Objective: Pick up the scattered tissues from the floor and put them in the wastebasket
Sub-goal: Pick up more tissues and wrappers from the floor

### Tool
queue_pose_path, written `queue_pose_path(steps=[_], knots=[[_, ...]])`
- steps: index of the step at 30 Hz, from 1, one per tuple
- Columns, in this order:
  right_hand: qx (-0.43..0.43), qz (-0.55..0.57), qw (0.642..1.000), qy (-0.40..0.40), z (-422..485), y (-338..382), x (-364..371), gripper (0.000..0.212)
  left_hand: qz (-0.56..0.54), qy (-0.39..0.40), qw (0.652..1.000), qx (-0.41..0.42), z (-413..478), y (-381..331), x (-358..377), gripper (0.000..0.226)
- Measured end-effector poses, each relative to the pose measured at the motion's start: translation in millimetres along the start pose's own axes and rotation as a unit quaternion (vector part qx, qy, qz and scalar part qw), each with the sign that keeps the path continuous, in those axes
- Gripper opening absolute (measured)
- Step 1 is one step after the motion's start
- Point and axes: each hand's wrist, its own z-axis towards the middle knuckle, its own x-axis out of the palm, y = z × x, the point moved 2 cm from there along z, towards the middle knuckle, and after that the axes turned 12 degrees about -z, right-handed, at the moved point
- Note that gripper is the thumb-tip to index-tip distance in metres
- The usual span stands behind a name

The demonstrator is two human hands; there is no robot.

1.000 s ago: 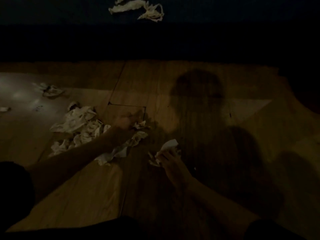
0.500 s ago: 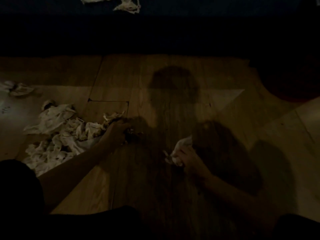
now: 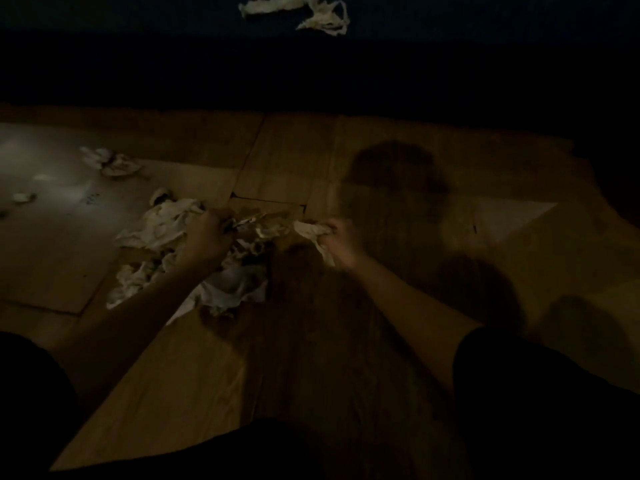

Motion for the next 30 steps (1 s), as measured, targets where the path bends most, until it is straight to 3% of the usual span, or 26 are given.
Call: queue_pose_path(steps=[4, 7, 10, 13, 15, 17, 21, 24, 27, 30], knots=[[-0.028, -0.122, 0.992, -0.009, 48, 34, 32, 0.027, 0.022, 0.019, 1.000, 0.008, -13, 32, -11, 0.026], [-0.045, -0.237, 0.969, 0.058, 37, 53, 71, 0.037, 0.123, 0.066, 0.988, -0.072, -32, 67, -8, 0.040], [-0.122, -0.282, 0.946, 0.099, -3, 58, 105, 0.065, 0.198, 0.129, 0.962, -0.139, -50, 89, -3, 0.063], [-0.177, -0.333, 0.920, 0.107, -31, 55, 129, 0.098, 0.149, 0.161, 0.960, -0.175, -59, 108, -4, 0.084], [-0.193, -0.355, 0.907, 0.118, -37, 58, 142, 0.104, 0.116, 0.193, 0.951, -0.212, -63, 118, -9, 0.093], [-0.198, -0.358, 0.906, 0.113, -37, 67, 147, 0.092, 0.095, 0.201, 0.948, -0.228, -62, 121, -14, 0.092], [-0.217, -0.318, 0.921, 0.061, -32, 80, 154, 0.044, 0.085, 0.188, 0.970, -0.127, -53, 117, -23, 0.070], [-0.246, -0.263, 0.931, 0.060, -28, 78, 156, 0.035, 0.023, 0.199, 0.974, -0.102, -55, 121, -34, 0.053], [-0.226, -0.209, 0.949, 0.075, -14, 70, 139, 0.024, -0.026, 0.134, 0.989, -0.063, -53, 119, -50, 0.019], [-0.221, -0.196, 0.952, 0.081, -7, 73, 101, 0.020, -0.009, 0.118, 0.993, -0.002, -40, 89, -58, 0.032]])
